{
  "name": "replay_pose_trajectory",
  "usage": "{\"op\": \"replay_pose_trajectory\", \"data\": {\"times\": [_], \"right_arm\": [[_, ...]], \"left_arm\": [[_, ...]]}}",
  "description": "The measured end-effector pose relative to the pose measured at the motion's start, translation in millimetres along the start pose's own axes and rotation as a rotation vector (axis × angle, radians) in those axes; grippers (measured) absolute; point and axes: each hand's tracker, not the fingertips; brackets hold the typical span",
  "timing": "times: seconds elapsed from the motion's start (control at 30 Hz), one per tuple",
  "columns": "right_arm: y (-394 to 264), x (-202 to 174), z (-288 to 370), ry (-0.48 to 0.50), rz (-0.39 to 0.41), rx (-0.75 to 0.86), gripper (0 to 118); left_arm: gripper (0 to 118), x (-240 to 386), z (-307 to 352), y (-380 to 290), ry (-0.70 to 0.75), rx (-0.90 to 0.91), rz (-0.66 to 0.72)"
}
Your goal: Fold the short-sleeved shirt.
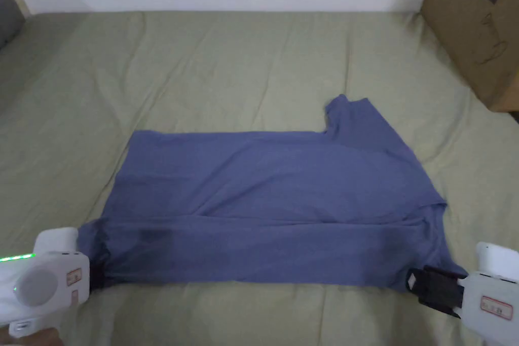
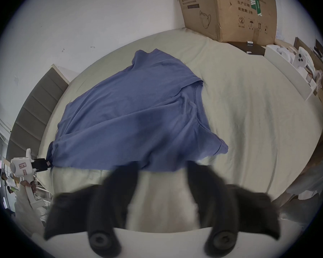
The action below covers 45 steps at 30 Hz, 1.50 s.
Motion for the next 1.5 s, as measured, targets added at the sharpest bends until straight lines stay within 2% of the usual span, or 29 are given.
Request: {"op": "replay_pose_trajectory", "data": {"times": [0.03,0.13,0.17,0.2,0.27,0.37,0.43,0.57,0.7,0.8,0.9,1.07,1.1,1.13,1.2,1.23,1.33,1.37,1.4,1.43,1.47,1.5], "right_arm": [[4.9,2.9,-5.3,-0.003,-0.006,0.003,84],[23.5,10.3,-23.6,-0.057,-0.029,-0.016,85],[27.2,12.6,-31.6,-0.047,-0.018,-0.029,84],[28.8,16.1,-42.0,-0.051,-0.009,-0.058,77],[25.3,15.7,-66.1,-0.115,0.021,-0.168,27],[27.7,9.7,-63.9,-0.095,0.028,-0.135,7],[33.0,5.6,-57.2,-0.061,0.006,-0.128,7],[33.2,7.2,-44.4,-0.080,0.022,-0.131,7],[34.4,15.5,-14.4,-0.022,-0.026,-0.093,7],[26.6,13.3,9.5,-0.037,-0.011,-0.087,7],[4.7,15.2,29.3,-0.037,0.021,-0.099,7],[-48.5,24.7,35.1,-0.062,0.005,-0.128,7],[-55.3,26.4,32.4,-0.065,-0.003,-0.123,11],[-61.4,27.0,29.2,-0.058,-0.016,-0.116,28],[-63.9,25.0,26.1,-0.124,-0.029,-0.134,91],[-63.9,23.4,27.3,-0.118,-0.024,-0.135,92],[-53.3,15.4,41.4,-0.108,0.009,-0.080,92],[-47.1,10.4,46.3,-0.104,0.031,-0.067,89],[-41.2,6.7,51.0,-0.096,0.056,-0.048,71],[-35.6,0.5,55.0,-0.094,0.084,-0.025,42],[-30.2,-6.5,57.8,-0.103,0.111,-0.012,6],[-26.5,-12.3,57.9,-0.113,0.123,-0.002,1]], "left_arm": [[8,0.5,1.3,0.6,0.000,0.002,-0.008],[8,6.0,15.8,-0.5,-0.008,0.011,-0.007],[8,7.0,19.0,-1.4,-0.010,0.014,-0.004],[8,8.5,21.9,-2.3,-0.013,0.019,-0.003],[8,4.7,23.9,2.2,-0.012,0.021,-0.014],[8,6.7,28.4,3.4,-0.010,0.022,-0.038],[8,5.2,29.8,5.7,-0.007,0.025,-0.052],[8,0.1,38.9,8.7,-0.012,0.029,-0.071],[8,-8.3,55.7,4.8,-0.033,0.052,-0.083],[8,-8.5,70.4,-4.3,-0.018,0.055,-0.111],[8,-13.2,89.0,-25.9,-0.009,0.060,-0.128],[9,-18.4,97.6,-71.6,-0.003,0.025,-0.147],[22,-20.1,95.4,-76.5,-0.011,0.019,-0.143],[44,-21.1,91.6,-80.3,-0.005,0.007,-0.134],[104,-26.5,80.1,-81.7,0.082,-0.045,-0.124],[112,-28.3,81.9,-80.8,0.074,-0.028,-0.118],[110,-26.9,100.1,-67.4,0.028,0.054,-0.079],[105,-24.7,105.2,-60.9,0.018,0.068,-0.070],[86,-21.3,110.1,-54.8,0.005,0.085,-0.063],[57,-17.1,114.8,-49.1,-0.015,0.123,-0.055],[25,-7.6,119.7,-44.8,-0.015,0.137,-0.059],[3,-1.8,120.0,-40.3,-0.015,0.147,-0.061]]}}
